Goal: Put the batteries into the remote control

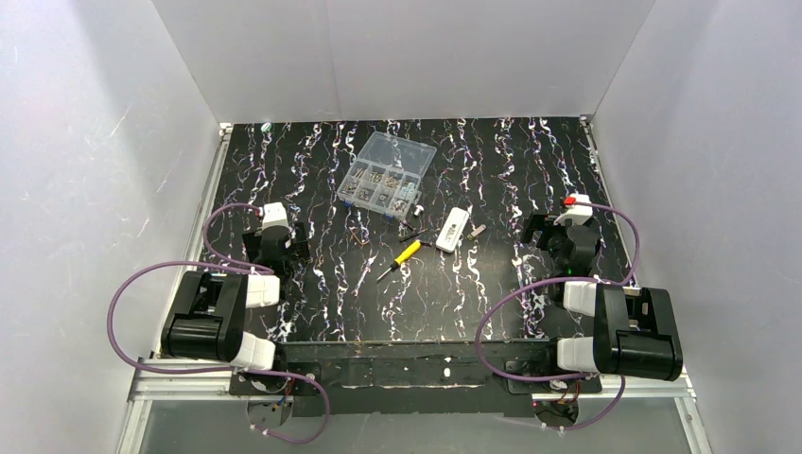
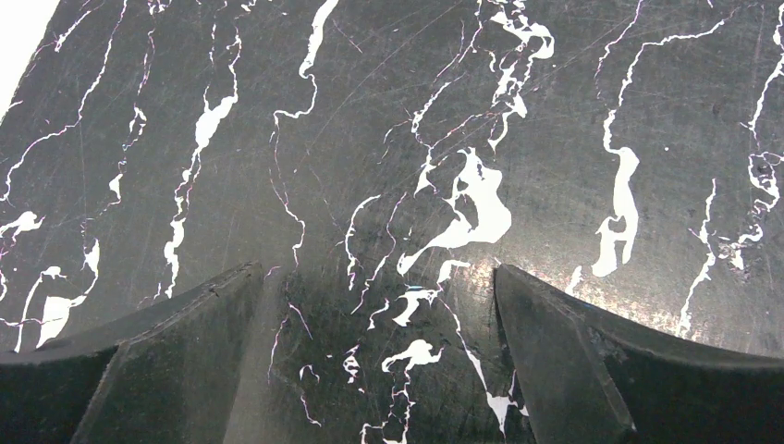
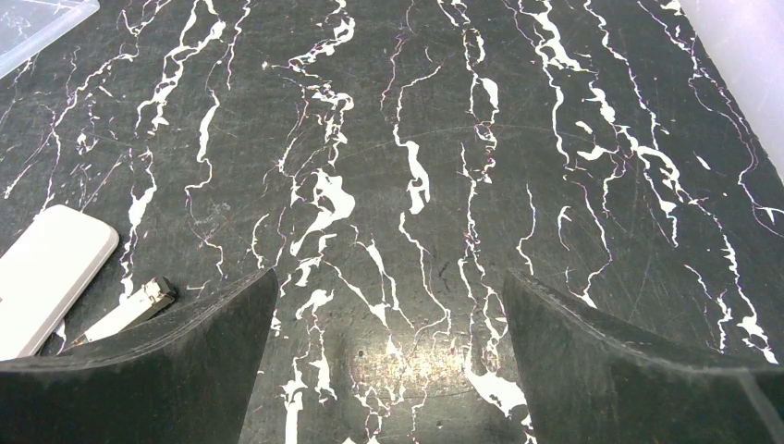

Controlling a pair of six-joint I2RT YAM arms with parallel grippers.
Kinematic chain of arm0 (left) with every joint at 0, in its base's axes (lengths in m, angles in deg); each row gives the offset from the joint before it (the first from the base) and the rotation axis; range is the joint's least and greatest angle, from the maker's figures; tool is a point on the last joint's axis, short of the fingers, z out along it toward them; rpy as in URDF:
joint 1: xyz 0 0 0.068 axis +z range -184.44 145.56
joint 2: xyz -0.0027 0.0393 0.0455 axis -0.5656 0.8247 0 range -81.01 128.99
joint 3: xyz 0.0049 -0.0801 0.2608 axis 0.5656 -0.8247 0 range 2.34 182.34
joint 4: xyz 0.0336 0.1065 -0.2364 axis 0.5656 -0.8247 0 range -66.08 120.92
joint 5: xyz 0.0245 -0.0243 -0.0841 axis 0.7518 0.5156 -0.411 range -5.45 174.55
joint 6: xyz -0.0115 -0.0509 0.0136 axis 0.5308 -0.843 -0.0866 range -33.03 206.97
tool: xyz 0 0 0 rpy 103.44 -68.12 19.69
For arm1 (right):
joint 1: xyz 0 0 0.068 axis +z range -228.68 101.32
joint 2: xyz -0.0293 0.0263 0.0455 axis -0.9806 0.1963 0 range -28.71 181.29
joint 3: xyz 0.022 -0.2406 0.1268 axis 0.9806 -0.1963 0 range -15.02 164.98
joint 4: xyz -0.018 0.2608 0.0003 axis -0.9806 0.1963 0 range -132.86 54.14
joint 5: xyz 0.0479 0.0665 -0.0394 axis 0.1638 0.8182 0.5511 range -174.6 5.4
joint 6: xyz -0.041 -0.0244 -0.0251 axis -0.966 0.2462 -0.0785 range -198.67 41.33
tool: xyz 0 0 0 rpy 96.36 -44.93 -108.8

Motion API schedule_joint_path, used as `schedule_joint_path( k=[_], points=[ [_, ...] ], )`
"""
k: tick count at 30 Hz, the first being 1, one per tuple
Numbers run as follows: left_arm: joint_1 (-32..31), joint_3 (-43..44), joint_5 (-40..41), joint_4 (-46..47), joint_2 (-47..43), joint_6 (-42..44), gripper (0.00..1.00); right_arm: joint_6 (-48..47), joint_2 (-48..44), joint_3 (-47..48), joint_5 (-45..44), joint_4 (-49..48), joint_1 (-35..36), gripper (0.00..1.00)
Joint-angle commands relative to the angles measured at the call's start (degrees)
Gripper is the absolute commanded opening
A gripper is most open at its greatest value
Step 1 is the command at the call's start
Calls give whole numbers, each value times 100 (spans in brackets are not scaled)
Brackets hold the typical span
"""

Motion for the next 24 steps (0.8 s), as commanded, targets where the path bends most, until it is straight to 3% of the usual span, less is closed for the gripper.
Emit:
schedule_joint_path(
  k=[1,15,18,21,24],
  points=[
    [-13,-195,-198,-1125,242,169,99,-34,-16,144,8,-217,3,100],
    [15,-172,-114,-1147,181,186,99,-34,-17,139,8,-230,3,100],
    [-123,173,104,-2510,-533,242,99,-243,-218,262,442,56,-4,100],
    [-175,1047,295,-4159,-1156,-75,99,-66,-816,795,525,1714,3,100],
    [-171,1631,165,-5189,-1605,-550,99,30,-1155,966,849,2291,3,100]
  ],
)
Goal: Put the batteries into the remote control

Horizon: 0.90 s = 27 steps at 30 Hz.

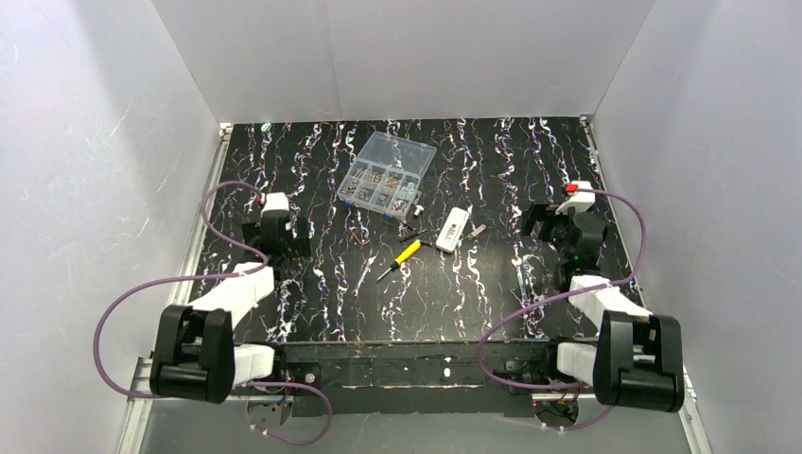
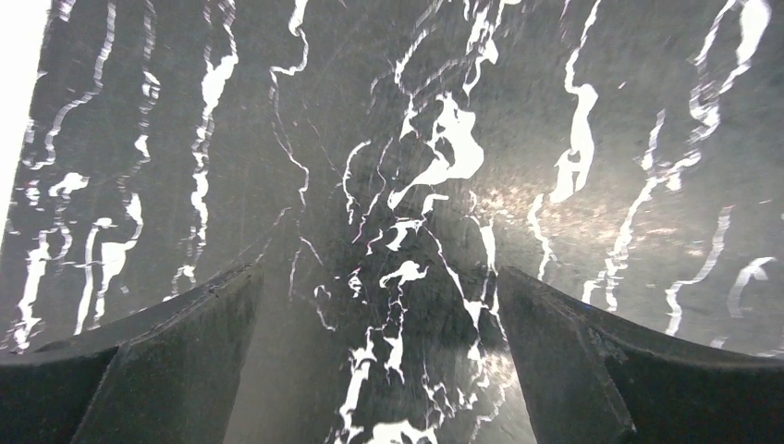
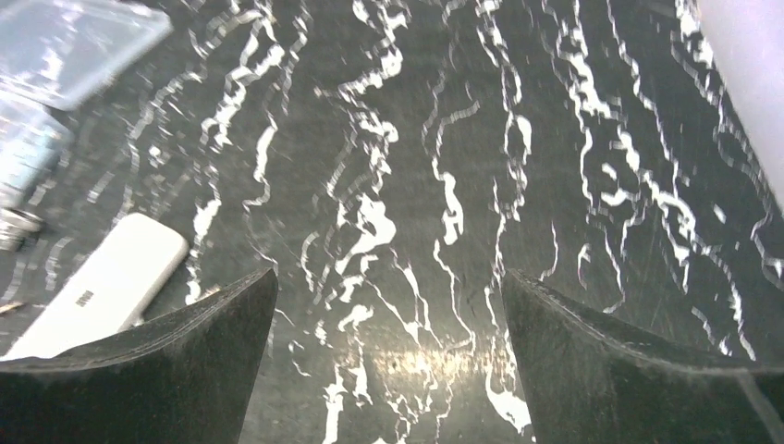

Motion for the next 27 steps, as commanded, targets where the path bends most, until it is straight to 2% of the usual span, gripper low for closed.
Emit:
schedule_joint_path(
  k=[1,3,5,7,9,11,14,17,19,20,24,27],
  points=[
    [-12,979,61,-2722,-738,-514,99,88,-660,588,563,1152,-1,100],
    [-15,1364,-79,-3295,-904,-680,99,377,-819,870,452,1712,-2,100],
    [-17,1760,-251,-3776,-1034,-847,99,1255,-843,1231,-105,2203,-4,100],
    [-12,2144,-523,-4188,-1156,-828,100,2183,-711,1877,-589,3512,2,100],
    [-11,2443,-608,-4501,-1241,-818,99,2127,-414,2802,-578,4796,3,100],
    [-11,2685,-579,-4818,-1271,-780,99,2220,-83,3253,-502,5363,-25,100],
    [-12,2726,-535,-5000,-1312,-771,99,2461,197,3386,140,5492,-60,100],
    [-7,2662,-745,-5280,-1375,-850,99,2654,313,3206,1044,5062,-58,100],
    [-11,2550,-894,-5221,-1469,-827,99,2989,460,3196,1335,4883,7,100],
    [-9,2507,-940,-5126,-1512,-784,99,3055,574,3297,1314,4938,125,96],
    [-11,2495,-1018,-5109,-1466,-847,100,3022,958,3788,252,5411,1185,95],
    [-12,2636,-1081,-5283,-1292,-871,99,3375,1344,4004,-15,5383,1749,94]
  ],
)
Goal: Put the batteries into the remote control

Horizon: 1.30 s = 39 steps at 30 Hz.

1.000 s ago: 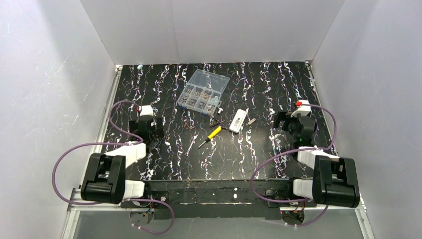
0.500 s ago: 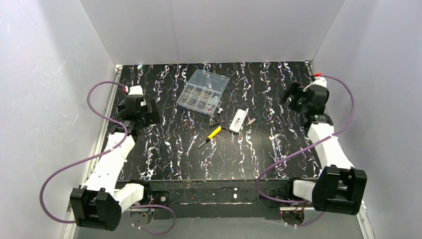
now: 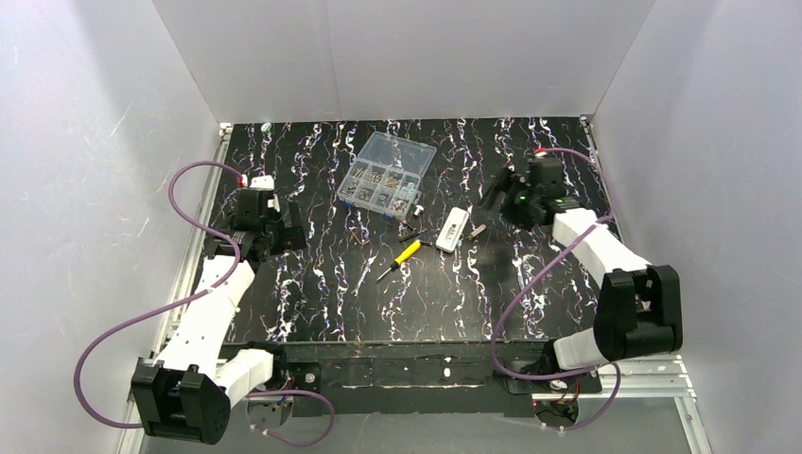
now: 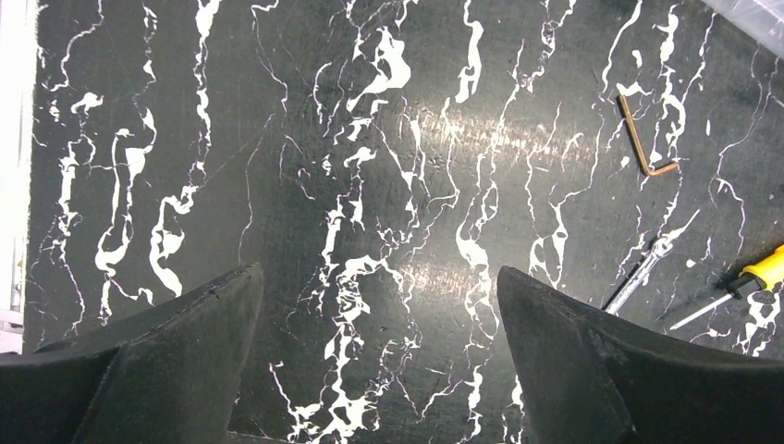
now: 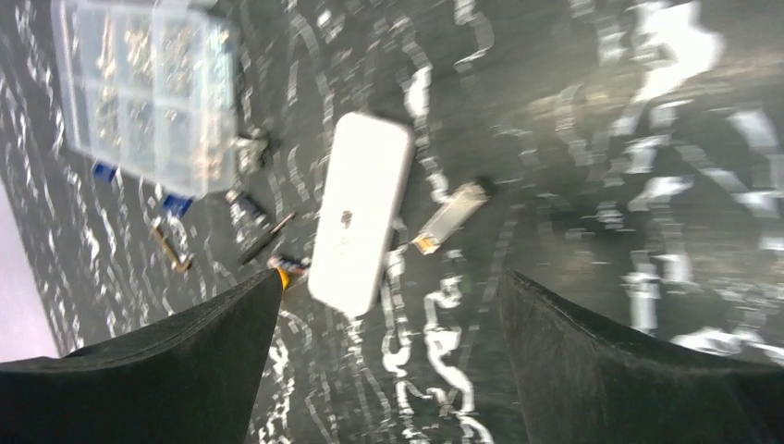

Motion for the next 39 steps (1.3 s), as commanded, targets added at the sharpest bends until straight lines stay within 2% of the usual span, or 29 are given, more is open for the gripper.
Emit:
schedule_joint_path(
  k=[1,7,11,15,22,28,30,33,36,39],
  points=[
    [-7,130,-128,-536,151,-62,100,566,469,625,-539,189,774,93],
    [-6,106,-273,-481,167,-13,100,929,1536,1201,-614,573,1295,84],
    [-7,151,-342,-505,277,6,100,1093,2000,1501,-975,953,1580,77],
    [-3,186,-359,-539,349,16,99,1240,2166,1565,-1115,1076,1740,70],
    [-7,193,-394,-548,392,25,99,1243,2589,1857,-1295,1381,1994,68],
    [-7,198,-388,-547,406,40,99,1168,2805,1930,-1406,1471,2070,51],
    [-7,195,-392,-550,418,43,100,1106,2895,1864,-1416,1406,2077,49],
    [-7,210,-414,-555,454,42,99,1003,3162,1887,-1565,1541,2179,52],
    [-7,228,-432,-575,505,47,99,898,3296,1866,-1521,1625,2244,68],
    [-7,227,-432,-581,518,51,99,878,3241,1750,-1532,1601,2250,70]
  ],
)
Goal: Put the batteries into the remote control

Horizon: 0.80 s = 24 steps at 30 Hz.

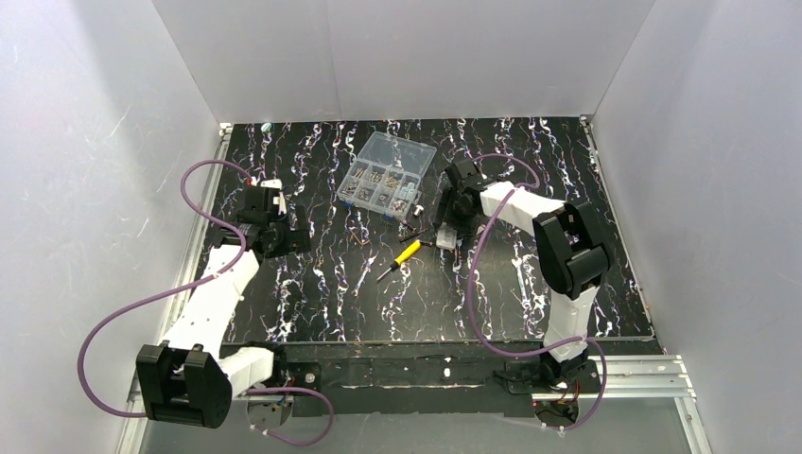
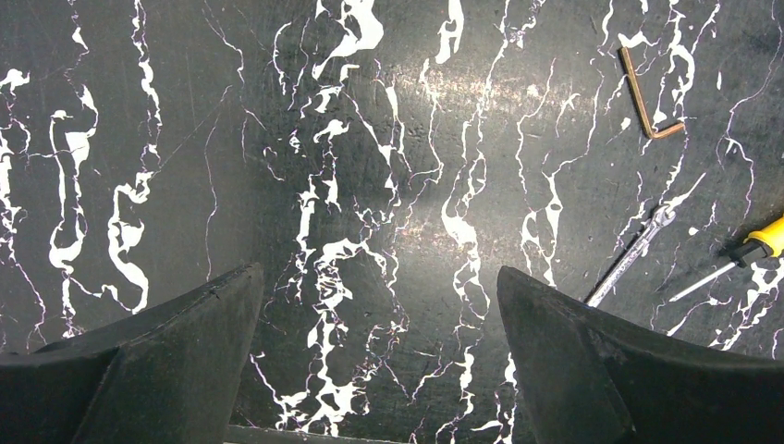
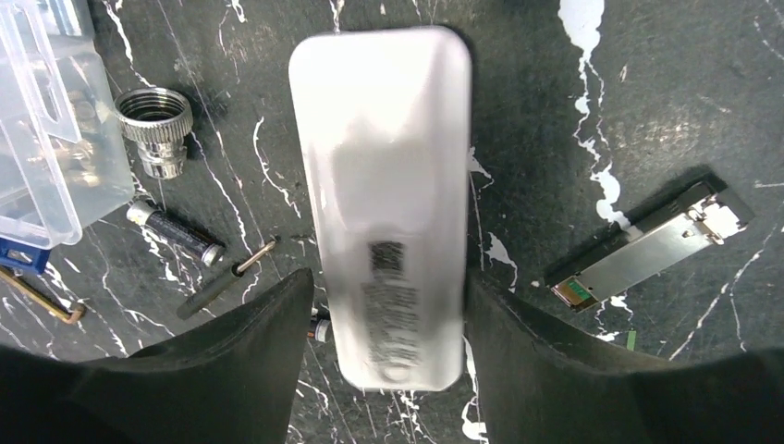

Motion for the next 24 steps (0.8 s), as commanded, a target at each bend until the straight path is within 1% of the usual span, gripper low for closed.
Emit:
schedule_joint_path(
  k=[1,3,4,5,7,9,13,16,18,20,23,24],
  points=[
    [-7,214,-19,-419,48,54,99,-145,276,-339,-234,401,74,70],
    [-7,224,-36,-428,70,54,99,-156,238,-422,-232,384,76,71],
    [-7,225,-38,-435,73,54,100,-159,213,-485,-232,351,74,70],
    [-7,228,-46,-437,83,54,100,-161,179,-536,-234,302,78,64],
    [-7,225,-55,-435,83,54,99,-156,107,-656,-234,201,74,50],
    [-7,231,-60,-436,78,49,99,-148,1,-782,-200,56,75,41],
    [-7,232,-79,-439,87,45,100,-259,-308,-977,36,-327,74,26],
    [-7,241,-119,-450,85,22,99,-456,-630,-1137,336,-677,74,18],
    [-7,256,-189,-462,75,-21,99,-604,-895,-1241,423,-830,78,15],
    [-7,294,-343,-487,40,-135,100,-741,-1197,-1335,426,-929,77,14],
    [-7,331,-863,-462,-96,-329,99,-1029,-1675,-1412,425,-940,78,14],
    [-7,327,-1135,-447,-134,-429,99,-1130,-1801,-1424,595,-910,81,15]
  ],
)
